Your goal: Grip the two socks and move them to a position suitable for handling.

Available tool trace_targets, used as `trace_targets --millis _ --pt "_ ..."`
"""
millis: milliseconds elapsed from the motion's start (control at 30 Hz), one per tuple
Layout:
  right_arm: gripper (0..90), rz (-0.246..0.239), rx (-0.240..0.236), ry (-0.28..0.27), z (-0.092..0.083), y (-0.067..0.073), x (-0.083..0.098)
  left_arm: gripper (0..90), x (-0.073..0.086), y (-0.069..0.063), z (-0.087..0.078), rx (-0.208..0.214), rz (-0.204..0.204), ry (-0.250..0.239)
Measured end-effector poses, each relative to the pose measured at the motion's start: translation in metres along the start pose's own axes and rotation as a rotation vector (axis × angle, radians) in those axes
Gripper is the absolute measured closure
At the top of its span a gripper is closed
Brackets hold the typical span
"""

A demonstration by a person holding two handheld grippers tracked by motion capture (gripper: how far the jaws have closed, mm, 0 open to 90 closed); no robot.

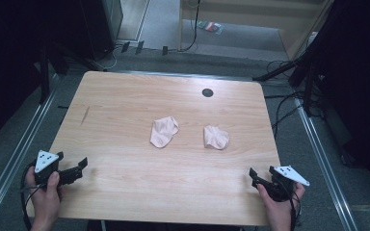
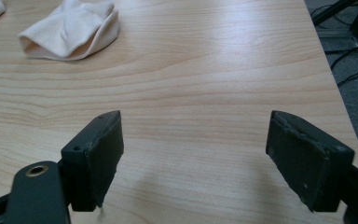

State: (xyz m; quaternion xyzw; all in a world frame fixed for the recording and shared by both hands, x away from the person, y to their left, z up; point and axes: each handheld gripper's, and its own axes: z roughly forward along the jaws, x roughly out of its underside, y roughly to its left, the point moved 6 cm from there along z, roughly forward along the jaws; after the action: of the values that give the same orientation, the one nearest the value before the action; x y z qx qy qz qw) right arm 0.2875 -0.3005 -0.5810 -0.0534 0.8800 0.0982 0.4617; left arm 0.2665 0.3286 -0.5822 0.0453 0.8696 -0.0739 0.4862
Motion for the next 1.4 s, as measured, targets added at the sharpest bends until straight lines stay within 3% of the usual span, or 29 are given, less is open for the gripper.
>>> trace_targets --millis 367,567,667,733,933,1033,1067,1167,1233,1400 --pt "23.4 0.004 0.021 -0.023 -0.003 0.004 -0.016 8.6 0.0 0.002 -0.001 0.006 -0.02 -0.013" --pt "26.4 -0.015 -0.018 -0.027 0.001 0.027 -0.041 8.6 0.0 0.002 -0.001 0.008 -0.02 -0.013" --pt "30.0 -0.04 -0.057 -0.035 0.009 0.046 -0.058 8.6 0.0 0.002 -0.001 0.013 -0.023 -0.014" --pt "31.4 -0.044 -0.067 -0.035 0.012 0.05 -0.062 8.6 0.0 0.002 -0.001 0.014 -0.023 -0.011" --pt "38.0 -0.066 -0.108 -0.006 0.041 0.08 -0.077 8.6 0.0 0.002 -0.001 0.017 -0.026 -0.008" --pt "38.0 -0.08 -0.109 0.0 0.05 0.087 -0.08 8.6 0.0 0.002 -0.001 0.017 -0.025 -0.006" --pt "37.7 -0.096 -0.09 0.018 0.061 0.092 -0.081 8.6 0.0 0.002 -0.001 0.017 -0.024 -0.005" --pt "37.4 -0.094 -0.075 0.04 0.072 0.094 -0.082 8.6 0.0 0.002 0.0 0.018 -0.025 -0.006" --pt "36.9 -0.066 -0.058 0.069 0.087 0.092 -0.081 8.6 0.0 0.002 -0.001 0.021 -0.027 -0.009" --pt "35.4 -0.008 -0.047 0.114 0.103 0.086 -0.077 8.7 0.0 0.002 -0.001 0.023 -0.027 -0.011"
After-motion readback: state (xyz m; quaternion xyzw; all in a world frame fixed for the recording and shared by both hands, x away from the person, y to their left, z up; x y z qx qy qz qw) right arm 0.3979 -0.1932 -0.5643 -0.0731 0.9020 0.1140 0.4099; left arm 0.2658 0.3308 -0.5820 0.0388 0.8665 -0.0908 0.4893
